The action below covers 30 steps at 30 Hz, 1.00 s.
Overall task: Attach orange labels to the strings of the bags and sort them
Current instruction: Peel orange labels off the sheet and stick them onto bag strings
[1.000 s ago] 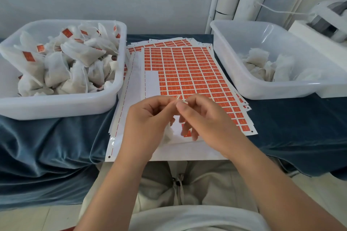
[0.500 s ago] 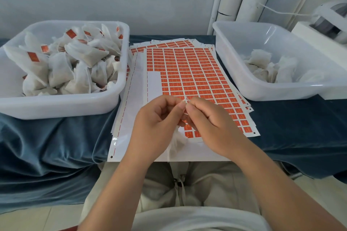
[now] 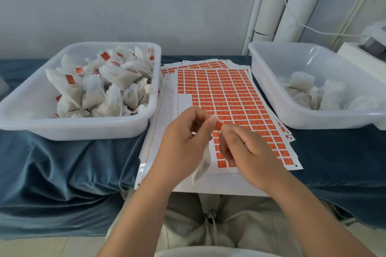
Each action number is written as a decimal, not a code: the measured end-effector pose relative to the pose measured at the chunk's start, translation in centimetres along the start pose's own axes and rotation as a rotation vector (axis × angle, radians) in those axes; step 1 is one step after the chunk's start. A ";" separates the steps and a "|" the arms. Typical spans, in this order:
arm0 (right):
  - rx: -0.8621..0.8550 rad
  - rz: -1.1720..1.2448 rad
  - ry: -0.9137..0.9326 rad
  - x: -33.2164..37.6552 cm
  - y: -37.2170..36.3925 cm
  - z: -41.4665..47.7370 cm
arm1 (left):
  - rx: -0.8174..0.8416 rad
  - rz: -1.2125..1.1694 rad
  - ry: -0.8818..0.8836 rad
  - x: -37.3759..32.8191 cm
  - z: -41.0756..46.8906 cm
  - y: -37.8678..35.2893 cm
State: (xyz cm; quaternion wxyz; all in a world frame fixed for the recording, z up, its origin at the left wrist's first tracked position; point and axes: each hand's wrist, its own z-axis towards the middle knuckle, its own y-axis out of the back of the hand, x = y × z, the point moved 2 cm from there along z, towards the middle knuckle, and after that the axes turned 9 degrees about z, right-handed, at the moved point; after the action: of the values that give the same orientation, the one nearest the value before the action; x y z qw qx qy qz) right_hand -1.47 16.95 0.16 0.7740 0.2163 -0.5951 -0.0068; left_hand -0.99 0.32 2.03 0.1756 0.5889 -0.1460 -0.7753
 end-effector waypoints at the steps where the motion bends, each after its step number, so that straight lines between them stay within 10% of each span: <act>1: 0.003 -0.027 -0.009 0.0 0.1 0.0 | 0.007 0.030 0.021 -0.3 0.7 0.7; 14: 0.117 -0.243 -0.057 -1.0 0.1 0.0 | -0.410 -0.306 0.029 -1.6 20.8 13.5; 18: 0.143 -0.323 -0.040 -1.3 -0.1 0.1 | -0.432 0.133 -0.008 0.9 23.3 16.7; 22: 0.182 -0.373 -0.028 -2.1 -0.1 0.2 | -0.111 0.861 0.121 5.4 22.8 17.4; 30: 0.164 -0.434 0.022 -2.6 -0.1 0.4 | -0.133 0.917 -0.005 4.0 20.9 15.3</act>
State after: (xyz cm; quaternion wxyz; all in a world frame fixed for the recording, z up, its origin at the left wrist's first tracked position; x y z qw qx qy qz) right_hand -2.60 17.46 -2.16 0.7408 0.4013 -0.5245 -0.1224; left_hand -20.62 -14.80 10.74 0.5374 0.4489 -0.3418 -0.6268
